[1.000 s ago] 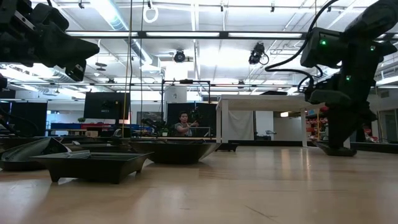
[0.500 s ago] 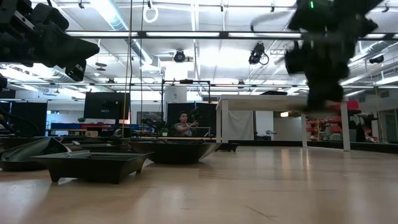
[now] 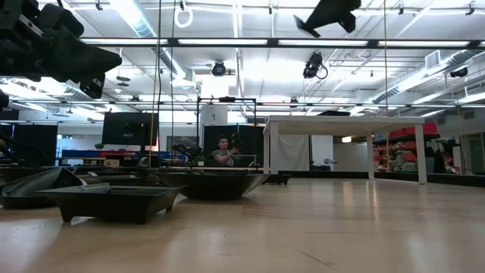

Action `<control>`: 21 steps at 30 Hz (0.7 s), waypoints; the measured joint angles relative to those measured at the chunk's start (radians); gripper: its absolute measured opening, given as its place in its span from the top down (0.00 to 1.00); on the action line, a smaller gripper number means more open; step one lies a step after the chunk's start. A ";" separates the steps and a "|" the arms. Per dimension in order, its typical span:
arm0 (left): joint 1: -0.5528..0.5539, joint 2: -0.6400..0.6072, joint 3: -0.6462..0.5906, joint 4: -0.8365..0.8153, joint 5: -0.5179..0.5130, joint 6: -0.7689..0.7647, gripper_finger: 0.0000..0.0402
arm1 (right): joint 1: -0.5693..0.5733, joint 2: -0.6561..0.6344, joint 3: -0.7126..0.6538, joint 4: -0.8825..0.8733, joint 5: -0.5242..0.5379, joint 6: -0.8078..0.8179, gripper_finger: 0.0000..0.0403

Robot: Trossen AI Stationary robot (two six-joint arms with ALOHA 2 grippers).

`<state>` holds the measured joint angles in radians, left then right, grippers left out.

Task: Pick & Place Mini shaped plates
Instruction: Stack the black drop shaped plate on the black drop shaped plate on the shelf

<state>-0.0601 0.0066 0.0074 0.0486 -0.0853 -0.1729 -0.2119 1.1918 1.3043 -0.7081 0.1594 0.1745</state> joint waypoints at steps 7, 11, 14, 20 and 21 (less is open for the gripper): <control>0.000 0.000 0.000 0.000 0.000 0.001 0.92 | -0.261 0.178 0.145 -0.058 -0.041 -0.175 1.00; 0.000 0.000 0.000 0.000 0.000 0.001 0.92 | -0.353 0.299 0.190 -0.054 -0.050 -0.292 1.00; 0.000 0.000 0.000 0.000 0.000 0.001 0.92 | -0.408 0.380 0.209 -0.054 -0.128 -0.379 1.00; 0.000 0.000 0.000 0.000 0.000 0.001 0.92 | -0.473 0.478 0.222 -0.030 -0.176 -0.397 1.00; 0.000 0.000 0.000 0.000 0.000 0.000 0.92 | -0.478 0.487 0.222 -0.032 -0.175 -0.397 1.00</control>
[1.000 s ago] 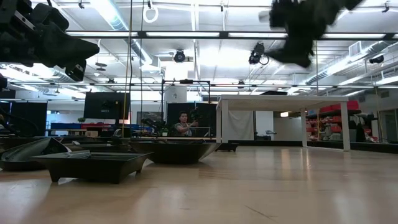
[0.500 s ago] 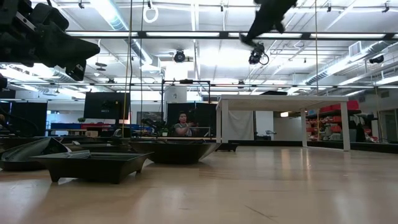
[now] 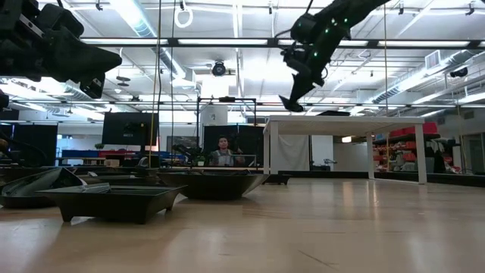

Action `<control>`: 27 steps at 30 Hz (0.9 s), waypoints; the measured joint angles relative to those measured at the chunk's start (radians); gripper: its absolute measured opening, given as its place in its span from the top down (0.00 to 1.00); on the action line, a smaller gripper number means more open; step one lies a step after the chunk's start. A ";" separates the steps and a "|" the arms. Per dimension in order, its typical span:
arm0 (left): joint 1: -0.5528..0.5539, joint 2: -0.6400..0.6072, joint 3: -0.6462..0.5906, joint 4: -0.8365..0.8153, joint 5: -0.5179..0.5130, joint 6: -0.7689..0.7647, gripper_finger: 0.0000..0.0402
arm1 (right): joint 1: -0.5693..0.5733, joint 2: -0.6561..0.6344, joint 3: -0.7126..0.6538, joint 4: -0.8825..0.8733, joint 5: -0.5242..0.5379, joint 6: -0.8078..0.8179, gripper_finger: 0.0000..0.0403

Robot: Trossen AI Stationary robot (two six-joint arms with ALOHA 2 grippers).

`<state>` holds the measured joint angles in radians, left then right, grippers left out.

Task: Pick & Place Mini shaped plates
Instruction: Stack the black drop shaped plate on the black drop shaped plate on the shelf

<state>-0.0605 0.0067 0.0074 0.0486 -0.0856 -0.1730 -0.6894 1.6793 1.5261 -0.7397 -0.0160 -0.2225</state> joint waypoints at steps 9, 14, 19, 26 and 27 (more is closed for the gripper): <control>0.000 0.000 0.000 0.000 0.000 -0.005 0.92 | -0.003 0.010 0.000 -0.003 -0.004 0.023 1.00; 0.000 0.000 0.000 0.000 0.000 -0.002 0.92 | -0.002 0.010 -0.001 -0.001 -0.029 0.047 1.00; 0.000 0.000 0.000 0.000 0.000 -0.002 0.92 | -0.003 0.010 -0.019 -0.001 -0.053 0.048 1.00; 0.000 0.000 0.000 -0.001 0.000 0.000 0.92 | -0.002 0.010 -0.066 0.037 -0.053 0.046 1.00; 0.000 0.000 0.000 -0.001 0.000 0.000 0.92 | -0.002 0.010 -0.074 0.050 -0.053 0.046 1.00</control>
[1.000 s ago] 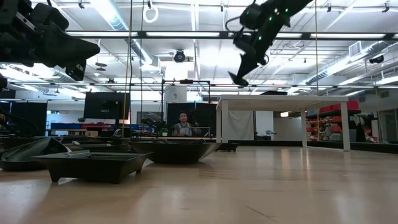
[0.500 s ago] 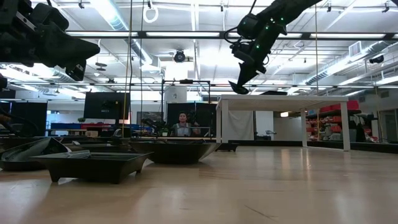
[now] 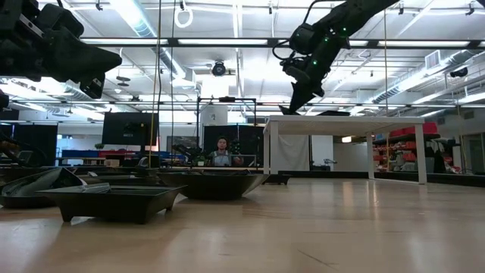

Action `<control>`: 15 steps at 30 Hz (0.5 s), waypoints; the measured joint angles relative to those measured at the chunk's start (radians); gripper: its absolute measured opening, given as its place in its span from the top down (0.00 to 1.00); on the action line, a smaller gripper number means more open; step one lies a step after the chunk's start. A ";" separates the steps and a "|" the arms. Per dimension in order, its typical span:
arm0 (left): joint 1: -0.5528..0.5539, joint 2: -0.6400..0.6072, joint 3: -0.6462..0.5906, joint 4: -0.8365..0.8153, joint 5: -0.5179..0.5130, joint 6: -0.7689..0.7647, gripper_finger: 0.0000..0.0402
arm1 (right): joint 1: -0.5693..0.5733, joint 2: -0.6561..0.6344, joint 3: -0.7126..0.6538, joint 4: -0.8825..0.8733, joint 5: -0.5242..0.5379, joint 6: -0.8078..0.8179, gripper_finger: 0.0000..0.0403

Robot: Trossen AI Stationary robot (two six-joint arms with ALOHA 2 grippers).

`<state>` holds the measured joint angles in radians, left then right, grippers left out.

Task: Pick & Place Mini shaped plates
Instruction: Stack the black drop shaped plate on the black drop shaped plate on the shelf

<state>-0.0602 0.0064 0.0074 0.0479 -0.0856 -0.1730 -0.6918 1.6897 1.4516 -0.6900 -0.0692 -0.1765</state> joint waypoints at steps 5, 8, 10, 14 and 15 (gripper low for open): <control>0.000 0.000 0.000 0.000 0.000 0.000 0.92 | 0.000 0.000 -0.013 0.024 0.000 0.000 1.00; 0.000 0.000 0.000 0.000 0.000 0.000 0.92 | 0.000 0.000 -0.013 0.024 0.000 0.000 1.00; 0.000 0.000 0.000 0.000 0.000 0.000 0.92 | 0.000 0.000 -0.013 0.024 0.000 0.000 1.00; 0.000 0.000 0.000 0.000 0.000 0.000 0.92 | 0.000 0.000 -0.013 0.024 0.000 0.000 1.00; 0.000 0.000 0.000 0.000 0.000 0.000 0.92 | 0.000 0.000 -0.013 0.023 0.000 0.003 1.00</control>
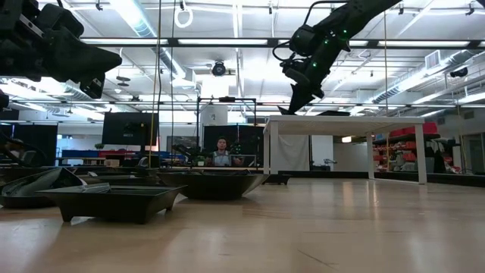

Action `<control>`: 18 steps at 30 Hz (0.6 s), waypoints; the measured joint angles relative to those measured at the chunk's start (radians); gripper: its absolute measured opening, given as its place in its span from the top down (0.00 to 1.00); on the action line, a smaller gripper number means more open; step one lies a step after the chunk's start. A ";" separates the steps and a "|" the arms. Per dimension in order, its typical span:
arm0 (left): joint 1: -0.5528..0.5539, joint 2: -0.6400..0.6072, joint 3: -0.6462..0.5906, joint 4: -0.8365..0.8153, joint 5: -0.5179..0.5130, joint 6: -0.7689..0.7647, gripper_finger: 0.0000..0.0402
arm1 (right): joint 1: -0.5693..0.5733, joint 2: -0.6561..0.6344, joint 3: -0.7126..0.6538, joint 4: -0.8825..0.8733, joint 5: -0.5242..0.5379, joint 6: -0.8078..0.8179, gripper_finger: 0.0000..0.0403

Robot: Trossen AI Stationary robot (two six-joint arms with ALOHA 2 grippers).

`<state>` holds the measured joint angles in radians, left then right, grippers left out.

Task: Pick & Place Mini shaped plates
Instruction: Stack the black drop shaped plate on the black drop shaped plate on the shelf

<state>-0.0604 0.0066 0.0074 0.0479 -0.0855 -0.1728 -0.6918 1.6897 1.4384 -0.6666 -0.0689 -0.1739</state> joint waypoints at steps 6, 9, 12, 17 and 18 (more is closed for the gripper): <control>0.000 0.000 0.000 0.000 0.000 0.000 0.92 | -0.014 0.000 0.002 -0.036 -0.001 0.048 1.00; 0.000 0.000 0.000 0.000 0.000 0.000 0.92 | -0.025 0.000 0.002 -0.059 -0.001 0.061 1.00; 0.000 0.000 0.000 0.000 0.000 0.000 0.92 | -0.033 0.000 0.002 -0.072 -0.003 0.065 1.00; 0.000 0.000 0.000 0.000 0.000 0.000 0.92 | -0.032 0.000 0.003 -0.077 -0.003 0.068 1.00; 0.000 0.000 0.000 0.000 0.000 0.000 0.92 | -0.032 0.000 0.003 -0.077 -0.003 0.073 1.00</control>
<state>-0.0601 0.0063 0.0074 0.0475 -0.0856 -0.1730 -0.7242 1.6897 1.4414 -0.7437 -0.0723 -0.1010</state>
